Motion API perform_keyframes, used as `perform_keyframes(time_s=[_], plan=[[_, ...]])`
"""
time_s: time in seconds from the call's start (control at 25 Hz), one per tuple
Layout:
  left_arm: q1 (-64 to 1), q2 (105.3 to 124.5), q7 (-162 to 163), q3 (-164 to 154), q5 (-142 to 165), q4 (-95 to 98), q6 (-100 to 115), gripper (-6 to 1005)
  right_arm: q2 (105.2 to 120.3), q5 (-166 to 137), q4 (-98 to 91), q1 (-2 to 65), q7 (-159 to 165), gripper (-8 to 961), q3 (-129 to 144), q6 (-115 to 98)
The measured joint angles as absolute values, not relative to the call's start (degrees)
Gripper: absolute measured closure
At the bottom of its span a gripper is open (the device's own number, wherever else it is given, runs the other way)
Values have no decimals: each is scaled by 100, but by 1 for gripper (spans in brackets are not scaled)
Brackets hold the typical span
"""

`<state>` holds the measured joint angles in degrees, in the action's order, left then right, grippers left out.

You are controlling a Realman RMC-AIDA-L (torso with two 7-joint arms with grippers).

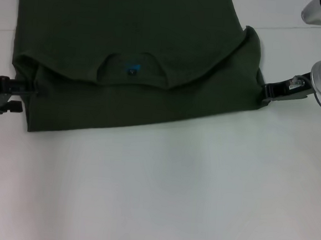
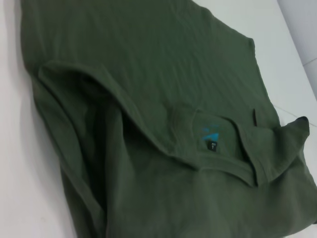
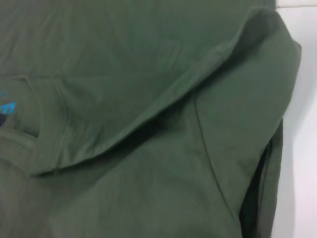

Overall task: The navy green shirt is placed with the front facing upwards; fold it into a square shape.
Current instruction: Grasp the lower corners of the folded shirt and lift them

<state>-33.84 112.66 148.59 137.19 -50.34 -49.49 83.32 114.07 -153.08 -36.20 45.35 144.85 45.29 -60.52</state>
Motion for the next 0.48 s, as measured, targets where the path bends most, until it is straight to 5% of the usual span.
perform_keyframes(time_s=[0.48], plan=[[-3525,11362,14848,13597,-4610,-4685,8095,107,11386,-15299,-3639,4529,14502,932,4526,-6115]])
